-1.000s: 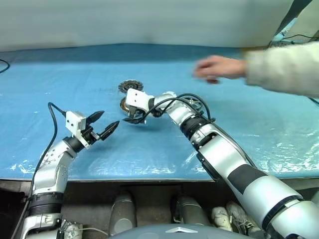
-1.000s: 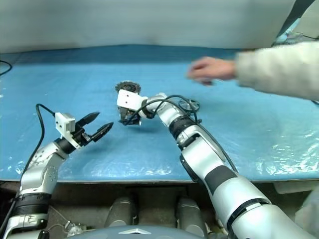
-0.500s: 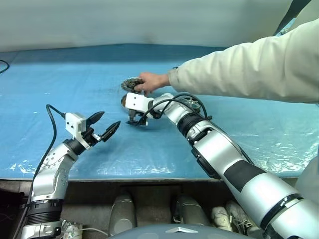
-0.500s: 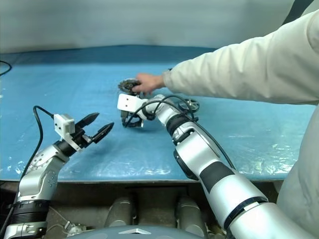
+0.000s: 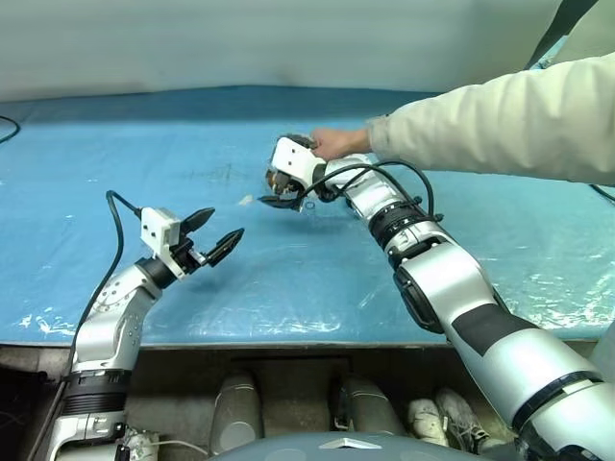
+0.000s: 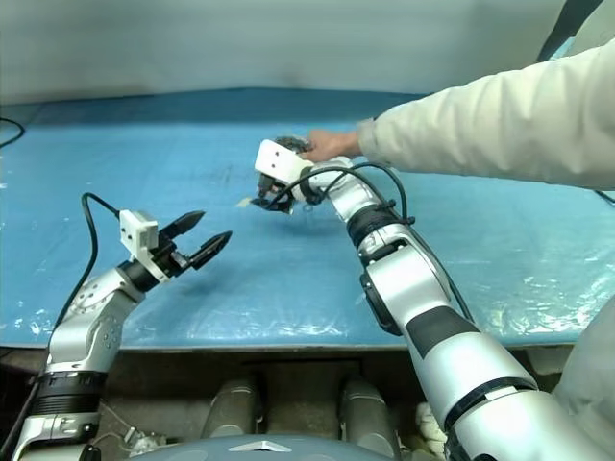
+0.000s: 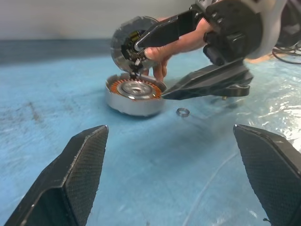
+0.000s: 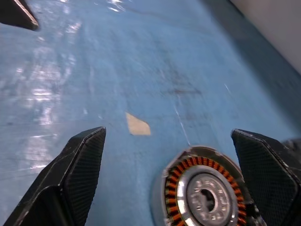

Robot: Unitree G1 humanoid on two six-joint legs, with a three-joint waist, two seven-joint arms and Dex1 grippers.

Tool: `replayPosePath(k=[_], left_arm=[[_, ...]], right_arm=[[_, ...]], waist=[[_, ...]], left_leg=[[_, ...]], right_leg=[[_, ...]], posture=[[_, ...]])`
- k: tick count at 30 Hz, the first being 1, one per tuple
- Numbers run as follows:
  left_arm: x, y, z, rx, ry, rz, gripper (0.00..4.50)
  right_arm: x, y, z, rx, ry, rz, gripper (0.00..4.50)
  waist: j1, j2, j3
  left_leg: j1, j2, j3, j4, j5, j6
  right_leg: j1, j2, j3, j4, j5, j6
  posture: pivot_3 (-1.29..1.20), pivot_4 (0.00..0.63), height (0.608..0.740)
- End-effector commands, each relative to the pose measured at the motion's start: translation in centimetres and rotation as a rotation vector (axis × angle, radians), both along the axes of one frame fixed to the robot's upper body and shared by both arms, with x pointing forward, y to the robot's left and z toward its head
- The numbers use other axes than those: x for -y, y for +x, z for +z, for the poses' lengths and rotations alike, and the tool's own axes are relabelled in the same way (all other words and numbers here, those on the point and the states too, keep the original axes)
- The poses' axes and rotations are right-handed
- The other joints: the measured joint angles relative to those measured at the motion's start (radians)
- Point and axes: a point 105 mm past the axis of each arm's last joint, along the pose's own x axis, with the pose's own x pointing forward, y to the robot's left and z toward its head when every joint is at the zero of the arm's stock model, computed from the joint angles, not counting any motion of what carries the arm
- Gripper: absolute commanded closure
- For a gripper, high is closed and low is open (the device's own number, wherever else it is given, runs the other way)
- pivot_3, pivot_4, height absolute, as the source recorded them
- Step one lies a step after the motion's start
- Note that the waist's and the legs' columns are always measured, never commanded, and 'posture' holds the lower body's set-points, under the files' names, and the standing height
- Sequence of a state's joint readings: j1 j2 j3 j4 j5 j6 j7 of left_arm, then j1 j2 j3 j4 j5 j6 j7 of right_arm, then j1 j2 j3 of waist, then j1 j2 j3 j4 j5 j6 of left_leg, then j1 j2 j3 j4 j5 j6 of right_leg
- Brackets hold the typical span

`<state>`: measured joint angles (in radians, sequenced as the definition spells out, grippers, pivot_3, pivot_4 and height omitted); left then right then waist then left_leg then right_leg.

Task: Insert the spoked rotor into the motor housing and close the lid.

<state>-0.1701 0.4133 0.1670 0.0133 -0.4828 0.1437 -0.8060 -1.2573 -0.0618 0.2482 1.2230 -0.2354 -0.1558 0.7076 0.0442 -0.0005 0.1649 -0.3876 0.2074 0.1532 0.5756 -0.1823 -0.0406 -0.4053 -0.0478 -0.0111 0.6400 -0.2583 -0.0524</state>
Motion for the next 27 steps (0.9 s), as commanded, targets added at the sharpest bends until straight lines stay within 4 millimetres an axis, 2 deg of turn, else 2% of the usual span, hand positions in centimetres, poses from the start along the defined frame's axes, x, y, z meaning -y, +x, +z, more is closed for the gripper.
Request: replayPosePath(k=[1,5,8,15,22,27], left_arm=[[0.7,0.3,1.0,0.039,0.002,-0.025,0.04],[1.2,0.3,1.3,0.046,0.003,-0.038,0.04],[0.9,-0.1,1.4,0.044,0.006,-0.034,0.04],[0.8,-0.2,1.3,0.039,0.015,-0.019,0.04],[1.4,0.0,1.3,0.043,0.007,-0.029,0.04],[1.3,0.0,0.9,0.037,0.006,-0.030,0.04]], right_arm=[[-0.8,0.6,0.4,0.009,0.035,-0.090,0.00],[-1.1,0.6,-1.0,-0.057,0.040,-0.151,0.00],[-0.7,0.8,-1.0,-0.121,0.082,-0.185,0.00],[1.3,1.8,-1.6,-0.097,0.041,-0.301,0.00],[0.1,1.0,-2.9,-0.111,-0.003,-0.271,0.00],[-0.3,1.1,-2.8,-0.073,-0.020,-0.269,0.00]], waist=[[-0.004,0.000,0.000],[-0.003,0.000,0.000],[0.000,0.000,0.000],[0.001,0.001,0.000],[-0.002,0.001,0.001],[0.000,0.001,0.001]], left_leg=[[0.000,0.000,0.000,0.000,0.000,0.000],[-0.002,0.000,0.001,0.000,0.000,0.000],[-0.004,0.000,0.000,0.000,0.000,0.000],[-0.004,0.000,0.000,0.000,0.000,0.000],[-0.004,0.000,0.000,0.000,0.000,0.000],[-0.004,0.000,0.000,0.000,0.000,-0.001]], right_leg=[[0.000,0.000,0.000,0.000,0.000,0.000],[-0.002,0.000,0.001,0.000,0.000,-0.001],[-0.003,0.000,0.000,0.000,-0.001,-0.001],[-0.003,0.000,0.000,0.000,-0.001,-0.001],[-0.004,0.000,0.000,0.000,-0.001,-0.001],[-0.004,0.001,0.000,0.000,-0.001,-0.001]], posture=[[0.00,0.150,0.740],[0.00,0.150,0.740],[0.00,0.150,0.740],[0.00,0.150,0.740],[0.00,0.150,0.740],[0.00,0.150,0.740]])
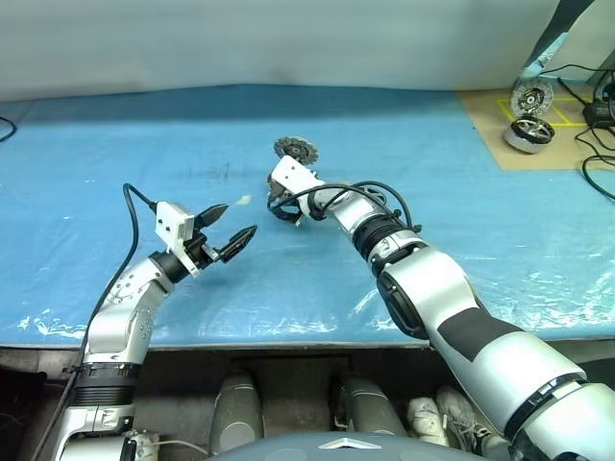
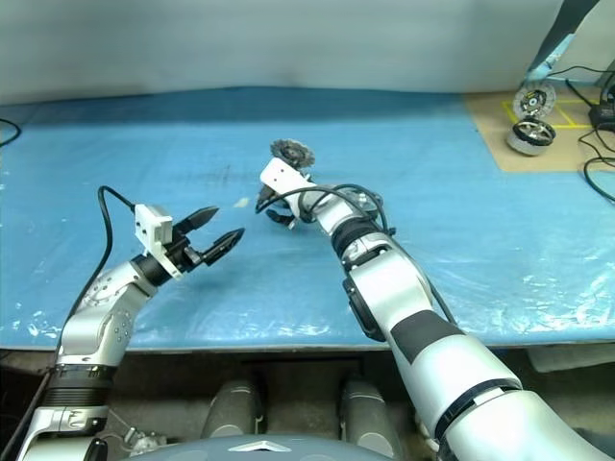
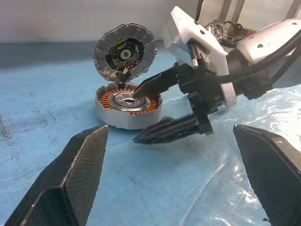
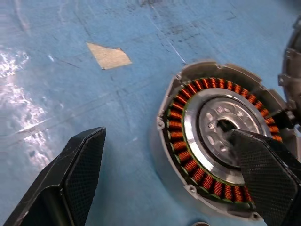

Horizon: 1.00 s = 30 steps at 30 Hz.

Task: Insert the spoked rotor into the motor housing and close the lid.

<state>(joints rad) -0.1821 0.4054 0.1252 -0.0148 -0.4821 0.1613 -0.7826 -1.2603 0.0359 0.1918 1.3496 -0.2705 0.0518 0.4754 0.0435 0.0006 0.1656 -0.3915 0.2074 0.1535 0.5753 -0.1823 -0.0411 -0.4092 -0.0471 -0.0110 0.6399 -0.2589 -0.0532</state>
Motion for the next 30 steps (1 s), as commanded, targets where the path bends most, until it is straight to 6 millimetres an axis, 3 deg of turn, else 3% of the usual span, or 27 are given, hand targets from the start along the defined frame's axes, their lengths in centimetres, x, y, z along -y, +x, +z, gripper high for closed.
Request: replayPosePath(k=[1,8,11,17,24,30], left_arm=[[-0.1,0.0,0.6,0.035,0.004,0.001,0.04],[0.0,0.0,0.0,0.030,-0.001,-0.004,0.04],[-0.1,0.0,-0.2,0.032,-0.001,-0.002,0.00],[-0.1,0.0,-0.4,0.030,0.001,0.000,0.00],[0.0,0.1,0.0,0.037,-0.002,-0.001,0.00],[0.1,0.3,0.0,0.037,-0.009,-0.007,0.00]], right_arm=[[-0.6,0.4,1.7,0.081,-0.018,0.019,0.00],[0.2,0.3,0.1,0.058,-0.105,-0.006,0.00],[0.3,-0.1,-1.0,0.010,-0.124,-0.004,0.55],[-0.4,-0.9,-1.6,-0.041,-0.128,0.048,2.59],[-0.5,-1.4,-1.3,-0.065,-0.165,0.150,2.59],[-0.5,-2.3,0.8,-0.056,-0.179,0.348,2.59]], waist=[[0.001,0.000,0.000],[0.000,0.000,0.000],[0.001,0.000,0.000],[0.000,0.000,0.000],[-0.002,0.000,0.000],[-0.002,0.000,0.000]], left_leg=[[0.000,0.000,0.000,0.000,0.000,0.000],[0.000,0.000,0.000,0.000,0.000,0.000],[0.000,0.000,0.000,0.000,0.000,0.000],[0.002,0.000,0.000,0.000,0.000,0.000],[0.007,0.000,0.001,-0.003,0.000,0.000],[0.006,0.000,0.002,-0.004,0.000,0.000]], right_leg=[[0.000,0.000,0.000,0.000,0.000,0.000],[0.000,0.000,0.000,0.000,0.000,0.000],[0.000,0.000,0.000,0.000,0.000,0.000],[0.002,-0.001,0.001,0.000,0.000,0.000],[0.004,-0.001,0.002,0.000,0.000,0.000],[0.003,-0.001,0.002,-0.002,0.000,0.000]], posture=[[0.00,0.150,0.740],[0.00,0.150,0.740],[0.00,0.150,0.740],[0.00,0.150,0.740],[0.00,0.150,0.740],[0.00,0.150,0.740]])
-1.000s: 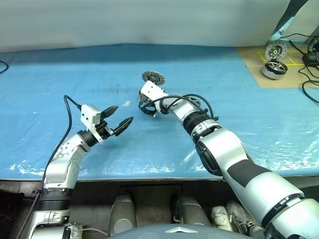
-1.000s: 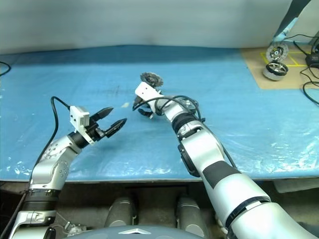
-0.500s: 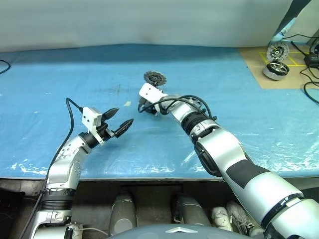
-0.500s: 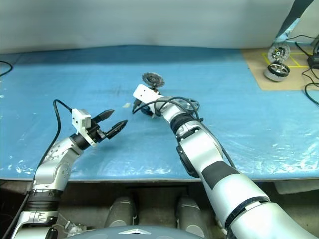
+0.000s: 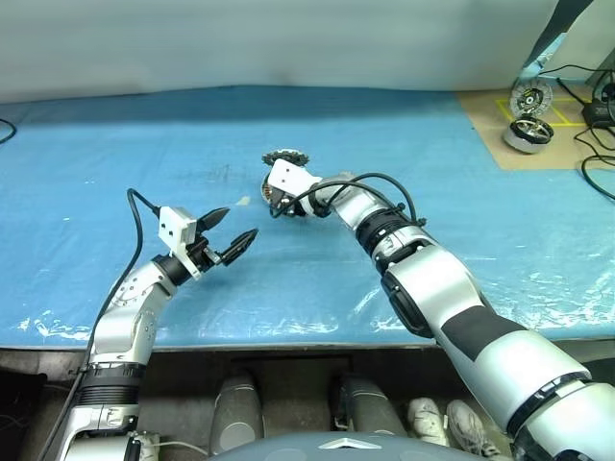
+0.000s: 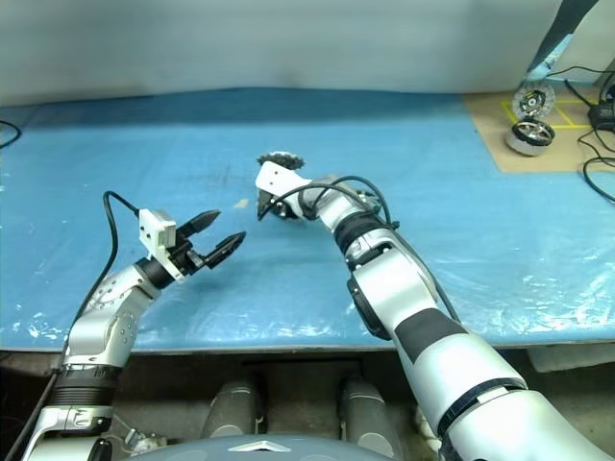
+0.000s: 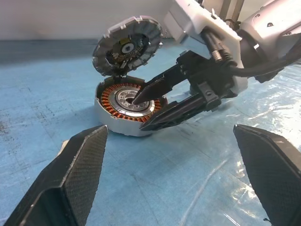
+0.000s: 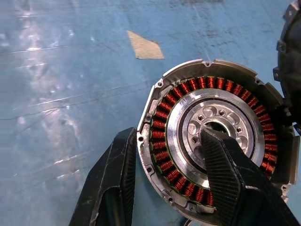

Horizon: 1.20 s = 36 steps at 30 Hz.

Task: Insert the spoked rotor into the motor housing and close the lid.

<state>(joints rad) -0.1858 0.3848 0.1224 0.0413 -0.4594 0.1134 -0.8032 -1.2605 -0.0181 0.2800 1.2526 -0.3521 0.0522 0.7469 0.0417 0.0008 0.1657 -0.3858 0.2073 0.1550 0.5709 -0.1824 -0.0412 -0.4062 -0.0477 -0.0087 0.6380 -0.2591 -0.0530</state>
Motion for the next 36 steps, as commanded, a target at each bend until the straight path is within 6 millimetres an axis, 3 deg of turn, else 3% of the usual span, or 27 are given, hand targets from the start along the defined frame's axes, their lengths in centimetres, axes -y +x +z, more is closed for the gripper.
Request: replayPosePath(k=[1,8,15,20,23,27,31,36], left_arm=[[0.1,0.1,0.9,0.040,-0.012,-0.007,0.00],[-0.8,0.7,0.6,0.037,-0.012,0.007,0.00],[-0.8,0.9,0.2,0.036,-0.016,-0.008,0.00],[-0.6,1.1,-0.1,0.032,-0.017,-0.025,0.00],[-0.5,1.2,-0.1,0.032,-0.018,-0.030,0.00],[-0.4,1.4,-0.2,0.031,-0.018,-0.036,0.00],[-0.2,1.3,-0.1,0.036,-0.017,-0.039,0.00],[0.1,1.0,0.2,0.045,-0.018,-0.041,0.00]], right_arm=[[-0.5,-1.2,0.7,-0.019,-0.021,0.143,2.59],[0.2,-5.0,2.5,-0.146,0.038,0.309,2.59],[2.1,-7.8,0.4,-0.229,0.008,0.261,2.59],[2.0,-8.0,-0.5,-0.230,-0.012,0.215,2.59],[1.4,-7.6,-0.1,-0.216,0.019,0.191,2.59],[0.2,-6.7,0.9,-0.180,0.070,0.161,1.41],[-0.7,-7.0,0.9,-0.189,0.067,0.194,0.04],[-0.9,-7.2,1.5,-0.192,0.074,0.220,0.04]], waist=[[0.000,0.000,0.000],[0.004,-0.003,0.003],[0.006,-0.007,0.005],[0.004,-0.007,0.005],[0.003,-0.007,0.005],[0.002,-0.007,0.005],[0.003,-0.007,0.005],[0.004,-0.007,0.005]], left_leg=[[0.000,0.000,0.000,0.000,0.000,0.000],[-0.002,0.000,0.000,0.000,0.000,0.000],[-0.001,0.000,-0.001,0.000,0.000,0.000],[0.002,0.000,-0.001,0.000,0.000,0.000],[0.002,0.000,-0.001,0.000,0.000,0.000],[0.003,0.000,-0.001,0.000,0.000,0.000],[0.002,-0.001,-0.001,0.000,0.000,0.000],[0.002,0.000,-0.001,-0.001,0.000,0.000]], right_leg=[[0.000,0.000,0.000,0.000,0.000,0.000],[-0.001,0.000,0.000,0.000,0.002,0.003],[0.000,0.001,-0.001,0.000,0.002,0.004],[0.001,0.001,0.000,0.000,0.000,0.001],[0.002,0.001,0.001,0.000,0.000,0.001],[0.002,0.001,0.001,0.001,0.000,0.001],[0.002,0.001,0.001,0.000,0.001,0.001],[0.002,0.001,0.000,0.000,0.002,0.004]], posture=[[0.00,0.150,0.740],[0.00,0.150,0.740],[0.00,0.150,0.740],[0.00,0.150,0.740],[0.00,0.150,0.740],[0.00,0.150,0.740],[0.00,0.150,0.740],[0.00,0.150,0.740]])
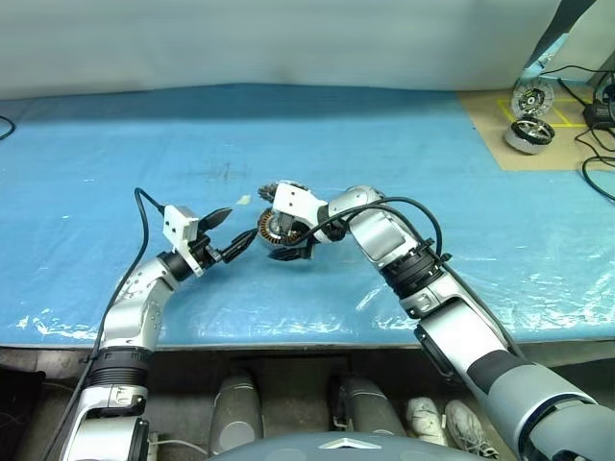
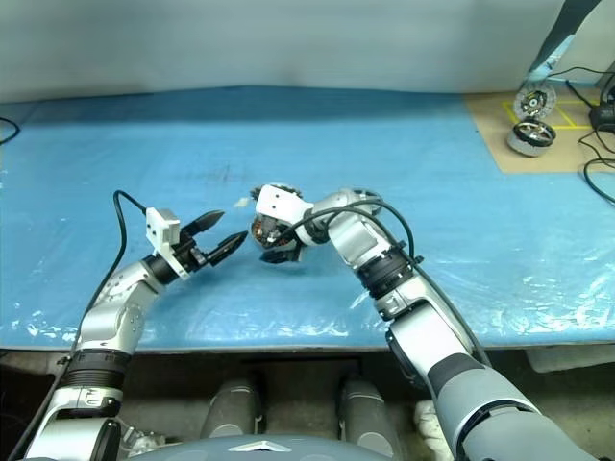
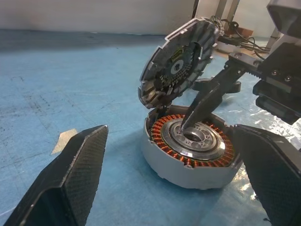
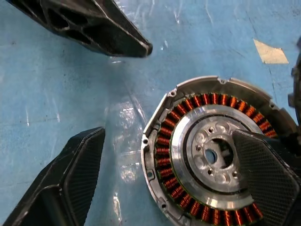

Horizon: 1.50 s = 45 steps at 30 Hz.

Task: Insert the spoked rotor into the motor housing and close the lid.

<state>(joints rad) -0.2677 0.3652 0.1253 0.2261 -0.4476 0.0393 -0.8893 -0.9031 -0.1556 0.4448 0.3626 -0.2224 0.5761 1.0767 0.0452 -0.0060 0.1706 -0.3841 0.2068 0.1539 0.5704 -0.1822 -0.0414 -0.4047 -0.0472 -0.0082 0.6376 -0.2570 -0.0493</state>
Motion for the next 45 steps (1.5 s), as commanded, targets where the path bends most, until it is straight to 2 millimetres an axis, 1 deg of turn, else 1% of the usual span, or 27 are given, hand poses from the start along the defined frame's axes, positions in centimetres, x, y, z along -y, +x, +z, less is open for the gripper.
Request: replayPosePath(k=[1,5,7,9,11,13,14,16,17,18,21,22,25,27,30,37,40,45], left_arm=[[0.1,-0.3,1.4,0.059,0.002,-0.001,0.00],[0.1,-0.5,1.5,0.058,0.000,0.004,0.00],[0.0,-0.5,1.5,0.056,-0.001,0.004,0.00],[0.0,-0.5,1.6,0.056,-0.003,0.002,0.00],[-0.1,-0.4,1.7,0.061,-0.007,0.003,0.00],[-0.3,-0.3,2.2,0.071,-0.030,0.013,0.00],[-0.3,-0.3,2.4,0.075,-0.036,0.015,0.00],[-0.4,-0.4,2.5,0.078,-0.045,0.014,0.00],[-0.4,-0.5,2.6,0.078,-0.047,0.013,0.00],[-0.4,-0.5,2.6,0.078,-0.048,0.010,0.00],[-0.4,-0.6,2.9,0.082,-0.052,-0.001,0.00],[-0.4,-0.5,3.0,0.083,-0.053,-0.009,0.00],[-0.1,-0.6,3.3,0.084,-0.051,-0.034,0.00],[0.3,-0.7,3.3,0.077,-0.049,-0.068,0.00],[1.2,-1.5,2.9,0.056,-0.010,-0.153,0.00],[2.4,-2.5,2.4,0.032,0.044,-0.244,0.00],[2.4,-2.4,2.4,0.030,0.043,-0.241,0.00],[2.3,-2.4,2.3,0.028,0.046,-0.232,0.00]], right_arm=[[-0.6,-0.3,2.3,0.007,0.055,0.044,0.04],[-0.1,-0.8,4.4,-0.024,0.113,0.063,0.04],[0.4,-1.6,5.1,-0.060,0.151,0.090,0.04],[1.4,-2.4,5.6,-0.116,0.199,0.099,0.04],[2.4,-2.6,5.8,-0.107,0.211,0.103,0.04],[4.1,-2.4,5.9,-0.075,0.217,0.077,0.04],[5.3,-2.2,5.5,-0.037,0.203,0.050,0.04],[7.6,-0.9,4.5,0.085,0.152,-0.043,0.04],[8.2,-0.5,4.2,0.121,0.138,-0.071,0.04],[8.7,-0.1,3.9,0.116,0.150,-0.117,0.04],[10.7,2.1,2.8,0.154,0.163,-0.318,0.04],[11.0,2.8,2.5,0.147,0.189,-0.382,0.04],[10.8,3.7,2.0,0.114,0.257,-0.473,0.04],[10.2,4.3,1.3,0.111,0.281,-0.514,0.04],[9.3,5.3,0.4,0.118,0.314,-0.561,0.04],[9.0,7.4,-0.8,0.154,0.337,-0.639,0.04],[8.5,7.7,-1.5,0.141,0.338,-0.643,0.04],[6.9,7.2,-3.0,0.082,0.358,-0.626,0.04]], waist=[[0.000,0.000,0.000],[0.002,0.000,0.000],[0.003,0.000,0.000],[0.005,0.000,0.000],[0.007,0.000,0.000],[0.009,0.000,0.000],[0.011,0.000,0.000],[0.022,0.000,0.000],[0.024,0.000,0.000],[0.024,0.000,0.000],[0.018,0.000,0.000],[0.018,0.000,0.000],[0.019,0.000,0.000],[0.019,0.000,0.000],[0.020,0.000,0.000],[0.021,0.000,0.000],[0.020,0.000,0.000],[0.017,0.000,0.000]], left_leg=[[0.000,0.000,0.000,0.000,0.000,0.000],[0.000,0.000,0.000,0.000,0.000,0.000],[0.000,0.000,0.000,0.000,0.000,0.000],[0.000,0.000,0.000,0.000,0.000,0.000],[0.000,0.000,-0.001,0.000,0.000,0.000],[0.000,0.000,-0.001,0.000,0.000,0.000],[0.000,0.000,-0.001,0.000,0.000,0.000],[0.000,0.000,0.000,0.001,0.000,0.000],[0.001,0.000,0.000,0.001,0.000,0.000],[0.001,-0.001,0.000,0.001,0.000,0.000],[0.002,-0.001,0.000,0.001,0.000,0.000],[0.002,-0.001,0.000,0.001,0.000,0.000],[0.002,-0.001,0.001,0.001,0.000,0.000],[0.002,-0.001,0.001,0.001,0.000,0.000],[0.002,-0.001,0.001,0.000,0.000,0.000],[0.001,-0.001,0.001,0.001,0.000,0.000],[0.001,-0.001,0.001,0.001,0.000,0.000],[0.001,-0.001,0.001,0.000,0.000,0.000]], right_leg=[[0.000,0.000,0.000,0.000,0.000,0.000],[0.000,0.000,0.000,0.000,0.000,0.000],[0.000,0.000,0.000,0.000,0.000,0.001],[0.000,0.000,0.000,0.000,0.000,0.001],[0.000,0.000,0.000,0.000,0.001,0.001],[0.000,0.000,0.000,0.000,0.001,0.001],[0.000,0.000,0.000,0.000,0.001,0.001],[0.001,0.000,0.000,0.000,0.001,0.001],[0.001,0.000,0.000,0.000,0.001,0.001],[0.001,0.000,0.000,0.000,0.001,0.001],[0.001,0.001,0.001,0.000,0.000,0.001],[0.001,0.001,0.001,0.001,0.000,0.000],[0.001,0.001,0.001,0.001,-0.001,-0.001],[0.001,0.001,0.001,0.000,-0.001,-0.001],[0.001,0.001,0.001,0.000,0.000,0.000],[0.000,0.000,0.001,0.000,-0.001,-0.001],[0.001,0.000,0.001,0.000,-0.001,-0.002],[0.001,0.000,0.001,0.000,-0.001,-0.001]], posture=[[0.00,0.150,0.740],[0.00,0.150,0.740],[0.00,0.150,0.740],[0.00,0.150,0.740],[0.00,0.150,0.740],[0.00,0.150,0.740],[0.00,0.150,0.740],[0.00,0.150,0.740],[0.00,0.150,0.740],[0.00,0.150,0.740],[0.00,0.150,0.740],[0.00,0.150,0.740],[0.00,0.150,0.740],[0.00,0.150,0.740],[0.00,0.150,0.740],[0.00,0.150,0.740],[0.00,0.150,0.740],[0.00,0.150,0.740]])
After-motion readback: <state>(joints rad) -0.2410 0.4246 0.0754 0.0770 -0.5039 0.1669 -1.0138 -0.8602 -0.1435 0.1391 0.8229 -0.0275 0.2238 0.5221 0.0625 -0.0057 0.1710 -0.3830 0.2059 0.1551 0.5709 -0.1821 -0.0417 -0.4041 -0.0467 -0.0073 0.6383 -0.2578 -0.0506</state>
